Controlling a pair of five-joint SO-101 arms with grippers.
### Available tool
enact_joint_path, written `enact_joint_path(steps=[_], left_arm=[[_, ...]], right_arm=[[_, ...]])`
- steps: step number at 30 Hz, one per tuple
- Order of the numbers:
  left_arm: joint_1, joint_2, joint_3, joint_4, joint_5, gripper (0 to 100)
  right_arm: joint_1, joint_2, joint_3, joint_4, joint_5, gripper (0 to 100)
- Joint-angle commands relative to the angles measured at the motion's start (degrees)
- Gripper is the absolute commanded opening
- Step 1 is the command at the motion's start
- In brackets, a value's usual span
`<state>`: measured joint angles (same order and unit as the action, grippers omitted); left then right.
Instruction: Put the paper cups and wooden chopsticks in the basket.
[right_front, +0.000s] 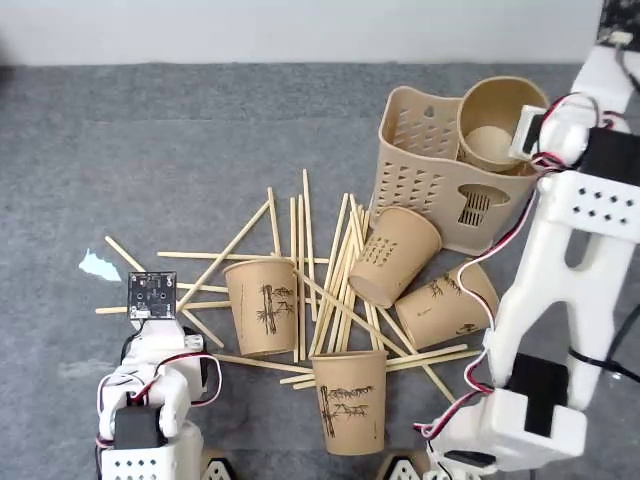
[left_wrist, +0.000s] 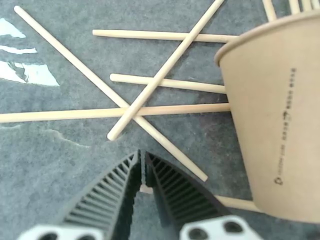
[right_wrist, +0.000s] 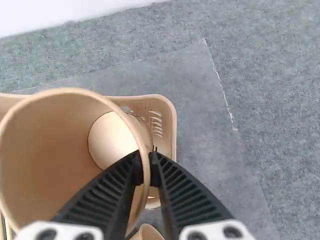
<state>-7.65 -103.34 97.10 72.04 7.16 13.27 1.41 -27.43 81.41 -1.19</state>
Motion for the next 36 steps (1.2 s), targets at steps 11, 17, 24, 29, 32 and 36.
enact_joint_path(steps=[11, 17, 24, 29, 32, 36], left_arm=[[-0.18, -0.88, -0.66, 0.35, -0.53, 1], [-0.18, -0.88, -0.66, 0.35, -0.53, 1], [-0.18, -0.88, -0.66, 0.35, -0.53, 1], [-0.18, -0.88, -0.66, 0.35, -0.53, 1], [-0.18, -0.88, -0.66, 0.35, -0.53, 1], [-0.18, -0.88, -0.66, 0.35, -0.53, 1]], right_arm=[[0.31, -2.77, -3.08, 7.25, -1.32, 24.7], [-2.42, -10.24, -7.82, 14.81, -2.9, 25.2], [-5.67, -15.34, -5.63, 21.58, -2.99, 25.2], [-6.02, -21.49, 6.59, 21.49, -2.9, 25.1], [-7.43, -27.03, 16.53, 21.49, -0.97, 25.1], [-9.54, -35.3, 31.56, 21.41, 1.67, 25.1]])
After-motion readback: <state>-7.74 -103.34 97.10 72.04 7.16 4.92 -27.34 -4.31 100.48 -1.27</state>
